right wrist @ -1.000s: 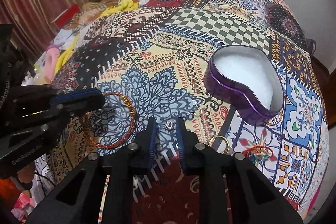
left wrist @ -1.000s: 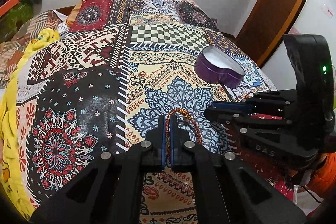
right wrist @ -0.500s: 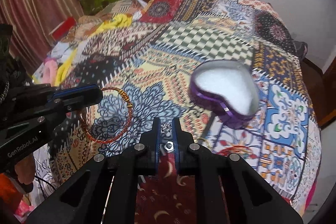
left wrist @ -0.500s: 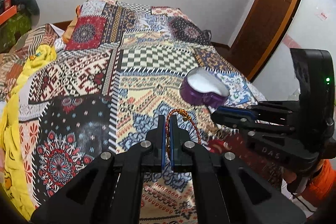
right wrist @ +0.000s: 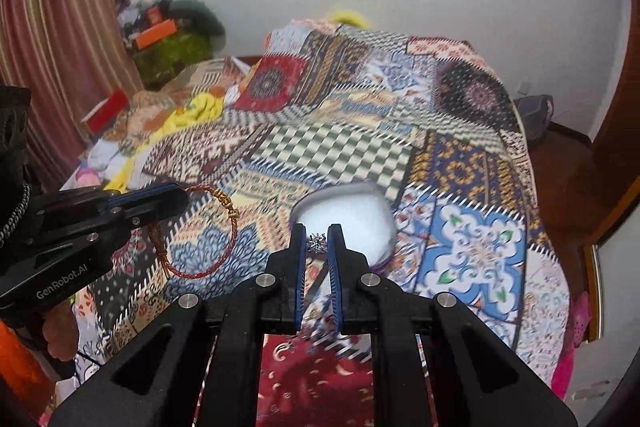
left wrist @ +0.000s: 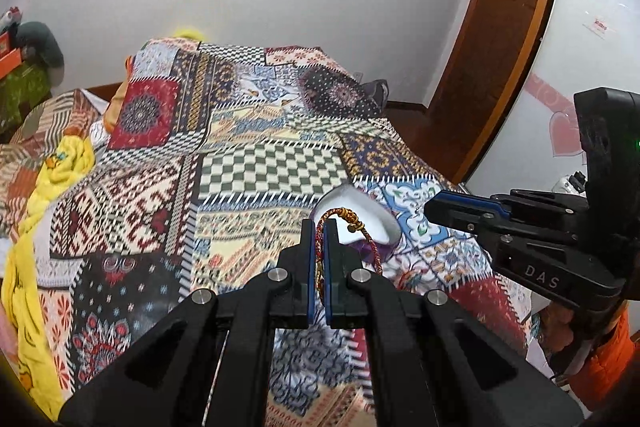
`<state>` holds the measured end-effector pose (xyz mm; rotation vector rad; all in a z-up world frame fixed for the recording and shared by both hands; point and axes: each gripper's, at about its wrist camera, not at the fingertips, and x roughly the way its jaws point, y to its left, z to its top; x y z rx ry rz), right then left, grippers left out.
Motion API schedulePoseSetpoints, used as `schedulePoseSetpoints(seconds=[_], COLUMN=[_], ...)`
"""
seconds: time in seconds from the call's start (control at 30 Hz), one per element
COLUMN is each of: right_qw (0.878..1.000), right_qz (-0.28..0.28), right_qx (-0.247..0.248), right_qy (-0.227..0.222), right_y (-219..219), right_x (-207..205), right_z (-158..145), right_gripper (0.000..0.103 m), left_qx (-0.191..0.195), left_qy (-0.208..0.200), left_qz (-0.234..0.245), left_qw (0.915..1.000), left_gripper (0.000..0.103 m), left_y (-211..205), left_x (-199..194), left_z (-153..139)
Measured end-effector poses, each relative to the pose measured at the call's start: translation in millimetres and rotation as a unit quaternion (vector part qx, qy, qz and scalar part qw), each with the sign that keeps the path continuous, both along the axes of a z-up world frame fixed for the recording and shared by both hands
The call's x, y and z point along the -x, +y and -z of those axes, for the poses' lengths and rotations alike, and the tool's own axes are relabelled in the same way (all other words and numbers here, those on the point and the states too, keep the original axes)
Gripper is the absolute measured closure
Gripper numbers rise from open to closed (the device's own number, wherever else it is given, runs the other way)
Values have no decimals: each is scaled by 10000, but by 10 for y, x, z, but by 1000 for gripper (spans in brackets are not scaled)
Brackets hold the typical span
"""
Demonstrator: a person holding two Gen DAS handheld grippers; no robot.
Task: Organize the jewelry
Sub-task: 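Carry the bracelet to the purple heart tin with the left tool while the right tool carries the pendant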
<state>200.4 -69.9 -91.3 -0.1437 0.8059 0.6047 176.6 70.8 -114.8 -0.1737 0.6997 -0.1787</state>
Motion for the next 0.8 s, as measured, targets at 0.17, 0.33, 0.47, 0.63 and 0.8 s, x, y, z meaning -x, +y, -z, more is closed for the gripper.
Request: schedulePoseSetpoints(seconds=[0.17, 0.33, 0.47, 0.63, 0.8], right_qw=[9998, 9996, 9996, 9999, 9999], right_qz=[117, 154, 152, 95, 0], right_qx=[-90, -126, -131, -86, 40], right_qy=[-128, -192, -179, -73, 109], right_y=[-100, -150, -148, -123, -67], right_x=[-99, -200, -291, -380, -484], right_z=[-52, -43, 5, 113, 284], right_gripper=[93, 93, 93, 93, 93], left_qx=[-45, -24, -43, -52, -105], left_qy=[-63, -53, 29, 270, 558], left_qz=[46, 118, 181, 303, 386], left_qw=[10000, 9999, 9998, 9992, 9976], left_gripper=[101, 101, 101, 101, 101], left_y=[-66, -97, -138, -181, -216], left_x=[-207, -406, -580, -798, -974], left_z=[-42, -40, 17, 178, 373])
